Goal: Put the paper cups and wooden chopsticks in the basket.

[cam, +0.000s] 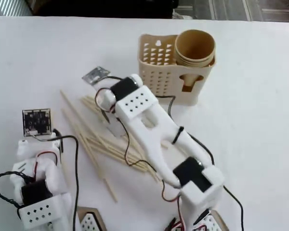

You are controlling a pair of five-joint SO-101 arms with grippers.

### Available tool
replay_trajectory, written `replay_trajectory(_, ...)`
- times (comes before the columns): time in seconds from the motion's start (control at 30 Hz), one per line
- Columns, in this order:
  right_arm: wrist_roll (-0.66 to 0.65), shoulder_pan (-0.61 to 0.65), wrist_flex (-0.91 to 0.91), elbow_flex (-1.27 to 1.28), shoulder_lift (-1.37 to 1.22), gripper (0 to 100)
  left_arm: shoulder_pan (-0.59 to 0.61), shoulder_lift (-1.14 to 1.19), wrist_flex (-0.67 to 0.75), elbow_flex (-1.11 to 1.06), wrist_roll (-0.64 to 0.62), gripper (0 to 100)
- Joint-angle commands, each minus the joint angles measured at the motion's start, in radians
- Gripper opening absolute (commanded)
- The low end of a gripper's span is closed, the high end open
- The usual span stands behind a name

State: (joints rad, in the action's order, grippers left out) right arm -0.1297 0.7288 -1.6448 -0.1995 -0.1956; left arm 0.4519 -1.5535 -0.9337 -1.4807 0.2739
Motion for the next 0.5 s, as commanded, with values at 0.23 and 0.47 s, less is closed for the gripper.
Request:
replay_trajectory(0.23,-0.012,0.004,0.036,-0.023,-0.012,1.8,0.004,-0.01,0.026,0.006,0.008,16)
replay_trajectory(0.47,-0.012,0.004,0.153,-0.029,-0.289,1.9,0.004,-0.01,0.026,0.006,0.008,16)
